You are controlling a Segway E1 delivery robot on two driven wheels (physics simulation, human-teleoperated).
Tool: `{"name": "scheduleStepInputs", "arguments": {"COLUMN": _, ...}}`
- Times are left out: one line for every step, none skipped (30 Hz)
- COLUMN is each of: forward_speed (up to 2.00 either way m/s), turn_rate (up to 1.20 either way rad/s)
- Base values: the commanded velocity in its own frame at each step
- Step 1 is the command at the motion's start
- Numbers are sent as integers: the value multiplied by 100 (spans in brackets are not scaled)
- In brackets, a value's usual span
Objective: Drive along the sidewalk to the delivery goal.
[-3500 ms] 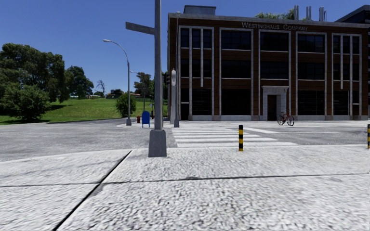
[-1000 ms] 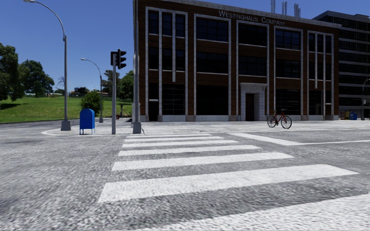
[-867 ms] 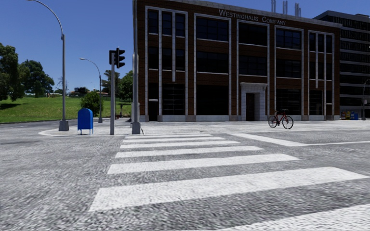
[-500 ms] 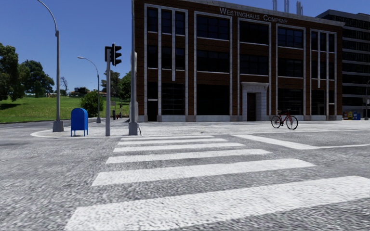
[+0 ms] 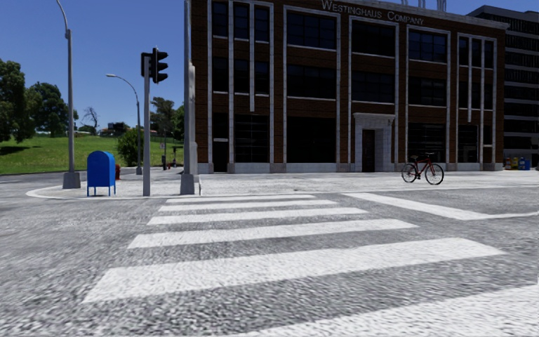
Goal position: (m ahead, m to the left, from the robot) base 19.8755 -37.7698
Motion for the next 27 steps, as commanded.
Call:
{"name": "scheduleStepInputs", "arguments": {"forward_speed": 115, "turn_rate": 0}}
{"name": "scheduleStepInputs", "arguments": {"forward_speed": 115, "turn_rate": 0}}
{"name": "scheduleStepInputs", "arguments": {"forward_speed": 115, "turn_rate": 0}}
{"name": "scheduleStepInputs", "arguments": {"forward_speed": 115, "turn_rate": 0}}
{"name": "scheduleStepInputs", "arguments": {"forward_speed": 115, "turn_rate": 0}}
{"name": "scheduleStepInputs", "arguments": {"forward_speed": 115, "turn_rate": 0}}
{"name": "scheduleStepInputs", "arguments": {"forward_speed": 115, "turn_rate": 0}}
{"name": "scheduleStepInputs", "arguments": {"forward_speed": 117, "turn_rate": 0}}
{"name": "scheduleStepInputs", "arguments": {"forward_speed": 119, "turn_rate": 0}}
{"name": "scheduleStepInputs", "arguments": {"forward_speed": 120, "turn_rate": 0}}
{"name": "scheduleStepInputs", "arguments": {"forward_speed": 120, "turn_rate": 0}}
{"name": "scheduleStepInputs", "arguments": {"forward_speed": 120, "turn_rate": 0}}
{"name": "scheduleStepInputs", "arguments": {"forward_speed": 121, "turn_rate": 0}}
{"name": "scheduleStepInputs", "arguments": {"forward_speed": 122, "turn_rate": 0}}
{"name": "scheduleStepInputs", "arguments": {"forward_speed": 126, "turn_rate": 0}}
{"name": "scheduleStepInputs", "arguments": {"forward_speed": 138, "turn_rate": 0}}
{"name": "scheduleStepInputs", "arguments": {"forward_speed": 138, "turn_rate": 0}}
{"name": "scheduleStepInputs", "arguments": {"forward_speed": 141, "turn_rate": 0}}
{"name": "scheduleStepInputs", "arguments": {"forward_speed": 142, "turn_rate": 0}}
{"name": "scheduleStepInputs", "arguments": {"forward_speed": 143, "turn_rate": 0}}
{"name": "scheduleStepInputs", "arguments": {"forward_speed": 143, "turn_rate": 0}}
{"name": "scheduleStepInputs", "arguments": {"forward_speed": 143, "turn_rate": 0}}
{"name": "scheduleStepInputs", "arguments": {"forward_speed": 143, "turn_rate": 0}}
{"name": "scheduleStepInputs", "arguments": {"forward_speed": 143, "turn_rate": 0}}
{"name": "scheduleStepInputs", "arguments": {"forward_speed": 143, "turn_rate": 0}}
{"name": "scheduleStepInputs", "arguments": {"forward_speed": 143, "turn_rate": 0}}
{"name": "scheduleStepInputs", "arguments": {"forward_speed": 143, "turn_rate": 0}}
